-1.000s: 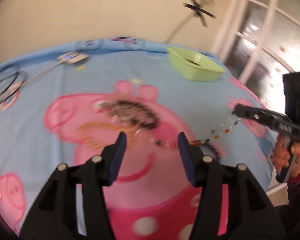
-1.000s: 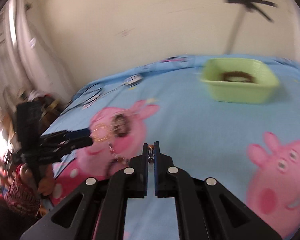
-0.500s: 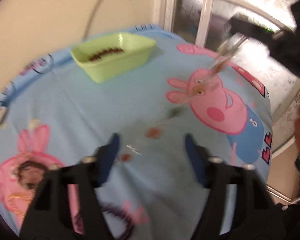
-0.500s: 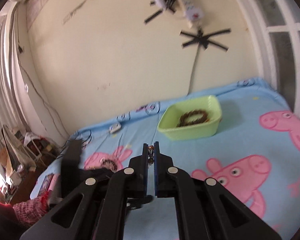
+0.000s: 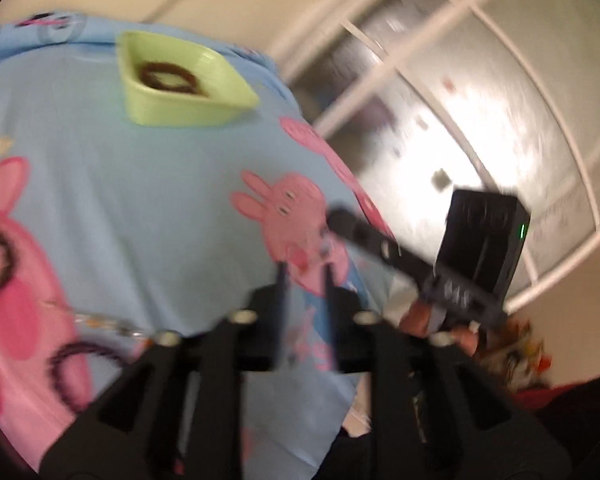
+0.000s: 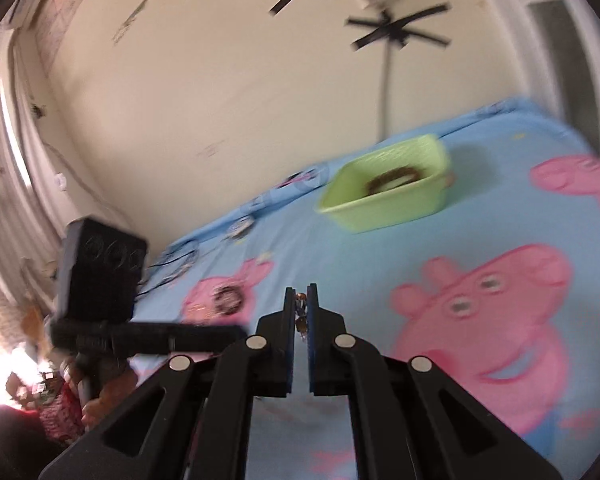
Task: Organize jewelry
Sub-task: 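Lift the beaded necklace and lay it out on the sheet with the right gripper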
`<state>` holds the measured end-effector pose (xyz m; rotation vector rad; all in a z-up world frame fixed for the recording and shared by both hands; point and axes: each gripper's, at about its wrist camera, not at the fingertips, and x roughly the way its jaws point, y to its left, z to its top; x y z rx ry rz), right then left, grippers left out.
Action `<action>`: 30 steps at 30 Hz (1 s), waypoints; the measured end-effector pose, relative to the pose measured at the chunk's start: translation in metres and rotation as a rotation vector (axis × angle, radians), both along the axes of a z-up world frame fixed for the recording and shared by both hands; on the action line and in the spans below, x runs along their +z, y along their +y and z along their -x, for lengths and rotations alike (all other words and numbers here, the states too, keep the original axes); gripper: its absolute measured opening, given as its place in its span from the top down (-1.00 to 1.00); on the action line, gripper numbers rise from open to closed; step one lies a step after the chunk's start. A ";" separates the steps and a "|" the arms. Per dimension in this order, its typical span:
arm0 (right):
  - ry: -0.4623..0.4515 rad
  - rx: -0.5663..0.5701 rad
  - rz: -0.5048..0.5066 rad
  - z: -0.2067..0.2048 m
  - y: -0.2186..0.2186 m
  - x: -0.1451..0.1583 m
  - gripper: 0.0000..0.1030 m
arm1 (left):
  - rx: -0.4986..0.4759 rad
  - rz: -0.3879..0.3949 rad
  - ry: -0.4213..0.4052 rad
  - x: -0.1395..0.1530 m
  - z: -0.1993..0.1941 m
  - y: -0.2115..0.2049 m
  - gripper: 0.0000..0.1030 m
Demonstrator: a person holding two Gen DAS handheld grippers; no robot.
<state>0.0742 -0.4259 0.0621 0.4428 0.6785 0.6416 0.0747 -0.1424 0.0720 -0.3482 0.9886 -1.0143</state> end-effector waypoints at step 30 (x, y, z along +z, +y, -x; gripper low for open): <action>-0.013 0.121 0.597 0.058 0.037 -0.042 0.02 | -0.191 -0.698 -0.553 -0.039 0.048 -0.056 -0.33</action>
